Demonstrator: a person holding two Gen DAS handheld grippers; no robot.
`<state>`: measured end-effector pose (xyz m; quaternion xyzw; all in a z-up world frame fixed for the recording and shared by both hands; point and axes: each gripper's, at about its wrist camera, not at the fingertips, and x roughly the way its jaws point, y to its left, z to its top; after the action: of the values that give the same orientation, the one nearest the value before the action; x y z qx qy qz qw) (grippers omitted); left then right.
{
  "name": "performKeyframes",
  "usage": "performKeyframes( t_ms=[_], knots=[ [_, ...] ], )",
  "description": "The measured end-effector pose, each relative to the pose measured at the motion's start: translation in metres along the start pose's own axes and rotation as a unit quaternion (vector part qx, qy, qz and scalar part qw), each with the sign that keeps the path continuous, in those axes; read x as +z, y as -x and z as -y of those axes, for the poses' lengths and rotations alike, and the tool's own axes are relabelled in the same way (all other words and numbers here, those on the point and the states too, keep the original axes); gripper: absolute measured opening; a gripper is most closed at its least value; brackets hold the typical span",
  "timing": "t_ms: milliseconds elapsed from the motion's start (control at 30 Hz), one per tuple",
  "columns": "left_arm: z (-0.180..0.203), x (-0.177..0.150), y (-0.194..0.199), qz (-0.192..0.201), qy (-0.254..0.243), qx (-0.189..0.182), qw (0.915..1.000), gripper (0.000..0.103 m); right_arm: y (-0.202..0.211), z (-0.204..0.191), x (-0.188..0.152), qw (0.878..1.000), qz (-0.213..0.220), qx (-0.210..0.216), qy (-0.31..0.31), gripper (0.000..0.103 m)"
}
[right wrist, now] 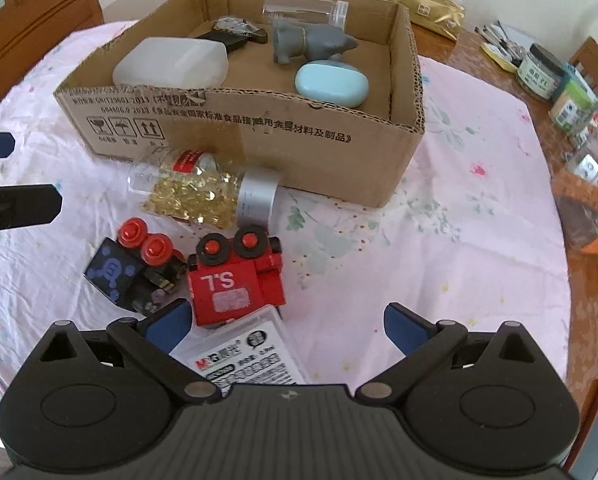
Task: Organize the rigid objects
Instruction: 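Grasp the dark blue toy block with the left gripper while the right gripper grasps the red S.L train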
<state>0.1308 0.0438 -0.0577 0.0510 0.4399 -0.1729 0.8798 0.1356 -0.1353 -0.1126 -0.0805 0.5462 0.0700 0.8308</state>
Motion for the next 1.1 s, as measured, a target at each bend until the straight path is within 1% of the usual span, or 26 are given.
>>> performKeyframes(
  t_ms=[200,467,533,600,700,800,900,933,1000,1033,1067,1100],
  knots=[
    [0.012,-0.005,-0.007,-0.016,-0.011,-0.020,0.9996,0.099,-0.002,0.013,-0.003,1.000,-0.007,0.006,0.000,0.103],
    [0.042,-0.011,-0.033,-0.045,-0.064,-0.044,0.9960,0.099,-0.005,0.016,-0.003,1.000,-0.006,0.018,0.016,0.103],
    [0.048,-0.013,-0.037,-0.046,-0.076,-0.039,0.9953,0.098,-0.005,0.019,-0.003,1.000,-0.007,0.021,0.021,0.103],
    [0.051,-0.014,-0.040,-0.044,-0.087,-0.039,0.9945,0.097,-0.006,0.022,-0.004,1.000,-0.005,0.014,0.026,0.103],
    [0.055,-0.015,-0.046,-0.048,-0.100,-0.036,0.9932,0.096,-0.007,0.029,-0.004,1.000,-0.007,0.020,0.021,0.103],
    [0.061,-0.016,-0.047,-0.043,-0.115,-0.044,0.9915,0.093,-0.007,0.033,-0.005,1.000,-0.007,0.021,0.018,0.103],
    [0.069,-0.018,-0.050,-0.043,-0.135,-0.046,0.9888,0.082,-0.006,0.036,-0.004,1.000,-0.006,0.020,0.018,0.103],
    [0.071,-0.017,-0.052,-0.044,-0.138,-0.048,0.9882,0.077,-0.006,0.037,-0.003,1.000,-0.006,0.020,0.018,0.103],
    [0.072,-0.017,-0.055,-0.043,-0.134,-0.052,0.9887,0.071,-0.007,0.037,-0.002,1.000,-0.006,0.022,0.019,0.103],
    [0.072,-0.016,-0.056,-0.045,-0.129,-0.055,0.9891,0.065,-0.007,0.037,-0.002,1.000,-0.007,0.023,0.018,0.103],
    [0.071,-0.017,-0.057,-0.046,-0.126,-0.065,0.9888,0.051,-0.007,0.037,-0.001,1.000,-0.007,0.024,0.018,0.103],
    [0.070,-0.017,-0.058,-0.047,-0.123,-0.076,0.9884,0.050,-0.007,0.037,-0.001,0.999,-0.007,0.025,0.020,0.103]
  ],
)
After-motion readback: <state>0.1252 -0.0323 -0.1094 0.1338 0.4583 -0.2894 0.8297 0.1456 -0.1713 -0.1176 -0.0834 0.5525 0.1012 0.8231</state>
